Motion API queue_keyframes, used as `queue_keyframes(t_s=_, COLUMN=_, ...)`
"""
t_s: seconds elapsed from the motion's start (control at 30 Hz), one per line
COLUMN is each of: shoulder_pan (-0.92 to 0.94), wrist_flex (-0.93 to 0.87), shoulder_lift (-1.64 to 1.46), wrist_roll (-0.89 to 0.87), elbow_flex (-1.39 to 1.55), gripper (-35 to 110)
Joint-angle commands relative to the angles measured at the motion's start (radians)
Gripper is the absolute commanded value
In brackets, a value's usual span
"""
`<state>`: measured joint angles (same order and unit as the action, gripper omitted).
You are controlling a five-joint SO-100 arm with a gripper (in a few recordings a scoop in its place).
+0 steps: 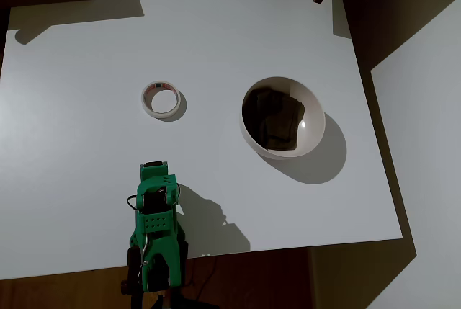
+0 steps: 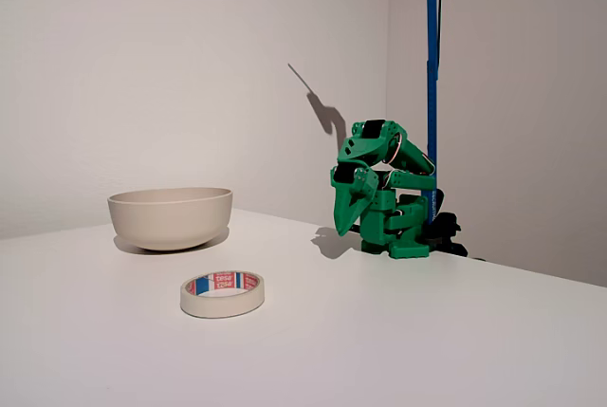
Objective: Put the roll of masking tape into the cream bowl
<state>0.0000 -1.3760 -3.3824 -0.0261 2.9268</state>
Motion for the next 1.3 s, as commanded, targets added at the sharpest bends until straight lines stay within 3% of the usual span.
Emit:
queue_keyframes(t_s=0.0, shoulder_pan=0.003, wrist_flex=0.017, shoulder_lift=-0.008, wrist_roll=-0.002, elbow_flex=-0.012, gripper=-8)
queue_keyframes(t_s=0.27, shoulder_pan=0.023, wrist_flex=0.043, shoulder_lift=0.044, wrist_roll=-0.025, elbow_flex=-0.130, gripper=-8)
queue_keyframes(t_s=0.6, shoulder_pan=0.023, wrist_flex=0.094, shoulder_lift=0.701, wrist_roll=-0.054, elbow_flex=-0.606, gripper=-8)
queue_keyframes(t_s=0.87, shoulder_pan=0.049, wrist_flex=0.124, shoulder_lift=1.075, wrist_roll=-0.067, elbow_flex=-0.879, gripper=-8)
queue_keyframes(t_s=1.07, shoulder_pan=0.083, wrist_flex=0.052, shoulder_lift=1.419, wrist_roll=-0.083, elbow_flex=-1.197, gripper=-8)
queue_keyframes(t_s=1.27, shoulder_pan=0.114, wrist_flex=0.117, shoulder_lift=1.608, wrist_roll=-0.074, elbow_flex=-1.313, gripper=-8)
